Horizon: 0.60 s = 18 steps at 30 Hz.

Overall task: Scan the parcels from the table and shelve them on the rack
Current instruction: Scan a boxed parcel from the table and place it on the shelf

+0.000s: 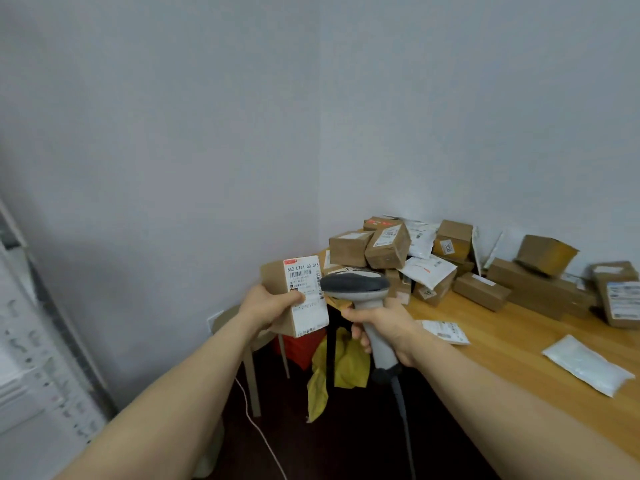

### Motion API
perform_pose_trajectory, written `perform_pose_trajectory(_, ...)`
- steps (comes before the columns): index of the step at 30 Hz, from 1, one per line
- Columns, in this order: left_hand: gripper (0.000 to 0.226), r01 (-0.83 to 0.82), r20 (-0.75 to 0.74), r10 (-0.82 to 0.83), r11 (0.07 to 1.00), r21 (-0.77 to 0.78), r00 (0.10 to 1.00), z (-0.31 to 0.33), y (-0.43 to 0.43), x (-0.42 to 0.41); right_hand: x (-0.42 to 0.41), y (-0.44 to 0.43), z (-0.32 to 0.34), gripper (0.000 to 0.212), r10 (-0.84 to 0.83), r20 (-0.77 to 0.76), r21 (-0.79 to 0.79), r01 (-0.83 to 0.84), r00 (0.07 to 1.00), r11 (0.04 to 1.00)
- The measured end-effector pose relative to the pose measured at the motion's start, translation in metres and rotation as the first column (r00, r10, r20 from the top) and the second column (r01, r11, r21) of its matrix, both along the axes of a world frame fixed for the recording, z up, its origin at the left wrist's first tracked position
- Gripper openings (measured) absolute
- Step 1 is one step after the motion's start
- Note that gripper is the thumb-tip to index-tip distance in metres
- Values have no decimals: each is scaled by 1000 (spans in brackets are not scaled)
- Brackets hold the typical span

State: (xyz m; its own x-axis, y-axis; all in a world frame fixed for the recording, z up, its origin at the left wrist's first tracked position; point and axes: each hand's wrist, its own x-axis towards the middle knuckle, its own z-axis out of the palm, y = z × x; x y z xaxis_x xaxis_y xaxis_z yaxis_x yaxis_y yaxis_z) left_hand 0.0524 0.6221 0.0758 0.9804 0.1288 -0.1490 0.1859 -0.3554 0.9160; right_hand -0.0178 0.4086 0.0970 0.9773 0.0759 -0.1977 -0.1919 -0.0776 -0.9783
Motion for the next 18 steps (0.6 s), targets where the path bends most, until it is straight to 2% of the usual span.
perform_pose_trajectory(10, 44, -163, 15, 162, 984, 67, 987, 1, 19, -7, -12, 5, 17, 26, 97, -4, -12, -97, 995, 995)
perform_pose_trajectory(18, 43, -203, 23, 201, 975, 87, 979, 2, 29, -10, -14, 9, 24, 35, 134, 21, 12, -134, 991, 991)
